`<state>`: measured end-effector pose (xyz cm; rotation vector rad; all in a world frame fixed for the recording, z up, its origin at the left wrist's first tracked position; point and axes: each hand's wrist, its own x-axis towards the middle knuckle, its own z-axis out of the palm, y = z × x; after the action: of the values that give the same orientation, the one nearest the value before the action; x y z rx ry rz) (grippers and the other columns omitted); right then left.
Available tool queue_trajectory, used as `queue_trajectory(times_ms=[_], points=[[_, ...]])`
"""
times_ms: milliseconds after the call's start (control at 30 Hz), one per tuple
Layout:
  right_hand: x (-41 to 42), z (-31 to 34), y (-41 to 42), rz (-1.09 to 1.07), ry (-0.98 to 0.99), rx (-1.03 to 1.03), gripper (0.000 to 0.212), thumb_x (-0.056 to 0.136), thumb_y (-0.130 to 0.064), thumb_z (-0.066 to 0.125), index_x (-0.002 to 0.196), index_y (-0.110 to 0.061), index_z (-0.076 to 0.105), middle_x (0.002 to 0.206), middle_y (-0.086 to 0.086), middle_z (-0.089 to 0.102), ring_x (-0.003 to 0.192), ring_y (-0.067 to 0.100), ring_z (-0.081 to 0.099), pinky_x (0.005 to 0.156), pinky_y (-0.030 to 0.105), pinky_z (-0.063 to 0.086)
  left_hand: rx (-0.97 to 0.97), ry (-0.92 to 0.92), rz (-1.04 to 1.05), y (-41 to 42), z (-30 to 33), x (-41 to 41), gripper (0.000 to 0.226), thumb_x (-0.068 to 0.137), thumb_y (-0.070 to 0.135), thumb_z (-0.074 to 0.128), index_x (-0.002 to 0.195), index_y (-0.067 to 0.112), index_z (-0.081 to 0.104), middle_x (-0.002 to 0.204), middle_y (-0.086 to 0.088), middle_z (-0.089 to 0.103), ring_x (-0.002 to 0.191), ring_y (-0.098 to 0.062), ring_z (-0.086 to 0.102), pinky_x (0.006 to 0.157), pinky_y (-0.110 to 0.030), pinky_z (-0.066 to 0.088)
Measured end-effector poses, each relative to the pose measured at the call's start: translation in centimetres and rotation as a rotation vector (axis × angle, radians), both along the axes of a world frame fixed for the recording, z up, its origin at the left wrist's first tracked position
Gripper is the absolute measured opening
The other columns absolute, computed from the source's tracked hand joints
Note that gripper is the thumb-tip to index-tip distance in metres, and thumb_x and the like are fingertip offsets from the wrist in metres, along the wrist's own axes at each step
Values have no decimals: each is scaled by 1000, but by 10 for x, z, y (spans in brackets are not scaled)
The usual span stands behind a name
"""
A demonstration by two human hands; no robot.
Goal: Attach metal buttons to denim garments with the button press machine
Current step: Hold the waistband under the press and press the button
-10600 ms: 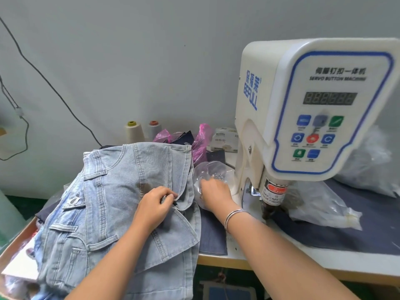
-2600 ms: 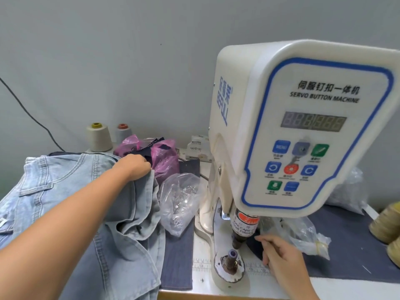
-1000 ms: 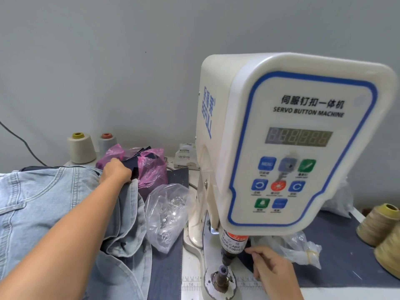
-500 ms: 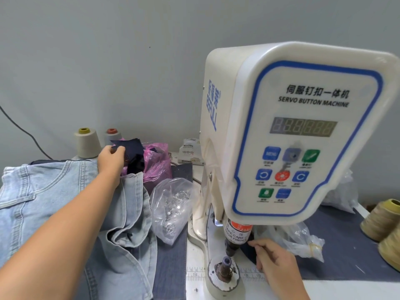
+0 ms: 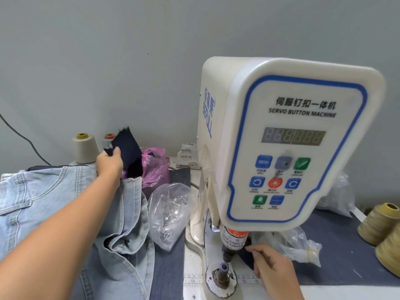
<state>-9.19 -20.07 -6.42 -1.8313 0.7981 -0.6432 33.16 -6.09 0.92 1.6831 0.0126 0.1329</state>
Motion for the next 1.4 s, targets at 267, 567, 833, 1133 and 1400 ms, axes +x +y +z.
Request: queue_trajectory(times_ms=[267, 567, 833, 1133, 1400], points=[[-2, -6, -5, 5, -4, -35, 30, 91, 2, 56, 79, -22, 70, 46, 6, 56, 38, 4, 45, 41, 14, 37, -545, -111, -499, 46, 94, -51, 15, 98, 11, 52, 97, 22, 63, 86, 9, 75, 81, -10, 72, 68, -29, 59], [-5, -8, -2, 28, 22, -225, 34, 89, -2, 60, 82, -34, 70, 58, -8, 63, 46, 3, 50, 48, 11, 37, 414, 10, -775, 91, 13, -114, 16, 92, 1, 59, 98, 15, 65, 92, 4, 73, 82, -10, 66, 64, -16, 51], [-4, -8, 0, 18, 74, -208, 39, 92, -5, 57, 83, -42, 64, 64, -25, 63, 52, -5, 54, 55, 17, 37, 766, -460, -525, 88, -5, -114, 17, 83, 7, 69, 98, 15, 71, 102, -2, 66, 97, -20, 59, 79, -21, 34], [-4, -10, -1, 14, 68, -255, 39, 91, -5, 58, 84, -44, 63, 65, -25, 63, 57, -6, 55, 55, 13, 38, 887, -537, -463, 97, 1, -107, 23, 83, 6, 60, 100, 21, 64, 75, 12, 61, 87, -22, 59, 82, -36, 44], [-3, -11, -1, 21, 64, -277, 39, 91, -6, 58, 85, -45, 63, 67, -24, 64, 61, -3, 57, 53, 7, 40, 1199, -456, -567, 94, 13, -97, 18, 92, 30, 61, 108, 24, 65, 107, 5, 67, 110, -22, 59, 86, -30, 35]])
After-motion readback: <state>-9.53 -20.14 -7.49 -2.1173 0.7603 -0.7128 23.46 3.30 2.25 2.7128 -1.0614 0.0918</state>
